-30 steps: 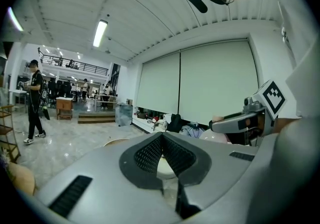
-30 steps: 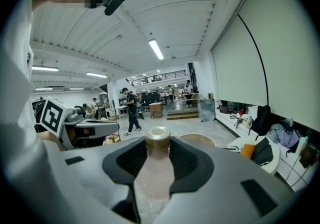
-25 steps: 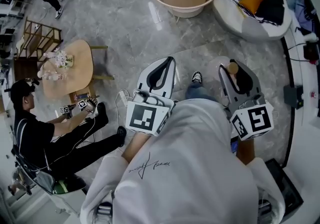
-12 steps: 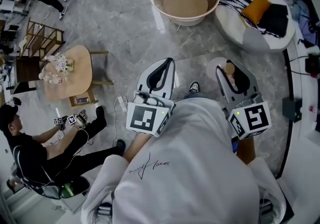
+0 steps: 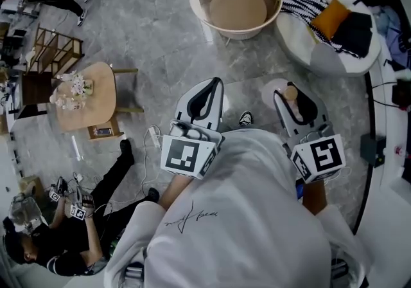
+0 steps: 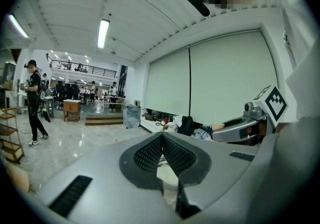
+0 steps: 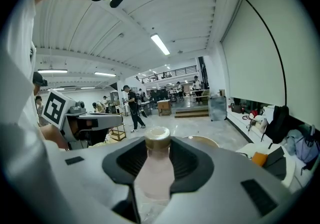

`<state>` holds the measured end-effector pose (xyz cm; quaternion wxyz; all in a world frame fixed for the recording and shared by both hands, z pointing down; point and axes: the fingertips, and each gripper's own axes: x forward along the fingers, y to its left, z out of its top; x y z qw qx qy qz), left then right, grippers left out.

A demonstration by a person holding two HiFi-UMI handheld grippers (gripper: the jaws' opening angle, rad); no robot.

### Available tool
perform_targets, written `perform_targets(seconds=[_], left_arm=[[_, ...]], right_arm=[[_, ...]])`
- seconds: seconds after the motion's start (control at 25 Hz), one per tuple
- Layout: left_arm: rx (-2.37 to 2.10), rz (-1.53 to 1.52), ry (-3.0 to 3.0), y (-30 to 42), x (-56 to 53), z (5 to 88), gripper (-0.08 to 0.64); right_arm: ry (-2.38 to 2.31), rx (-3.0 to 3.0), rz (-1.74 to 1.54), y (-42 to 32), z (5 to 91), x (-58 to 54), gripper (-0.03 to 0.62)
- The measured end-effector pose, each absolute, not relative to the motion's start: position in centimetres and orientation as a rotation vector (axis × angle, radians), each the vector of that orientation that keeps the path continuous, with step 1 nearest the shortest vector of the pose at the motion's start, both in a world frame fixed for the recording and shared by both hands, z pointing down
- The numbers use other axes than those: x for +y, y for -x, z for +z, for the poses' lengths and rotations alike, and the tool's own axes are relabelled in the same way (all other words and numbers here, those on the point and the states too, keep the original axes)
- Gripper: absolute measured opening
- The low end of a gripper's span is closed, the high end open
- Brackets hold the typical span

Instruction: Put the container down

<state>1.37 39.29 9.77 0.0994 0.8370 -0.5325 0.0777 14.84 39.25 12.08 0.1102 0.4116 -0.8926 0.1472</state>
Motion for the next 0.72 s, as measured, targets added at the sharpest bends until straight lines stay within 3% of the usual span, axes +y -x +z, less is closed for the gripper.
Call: perform_targets(seconds=[0.72], left_arm=[[-1.654, 0.238, -2.383, 1.1, 36.1, 10.9, 0.018]], right_arm=[[-1.176, -2.621, 0.481, -14.6, 13.0, 36.1, 0.146]])
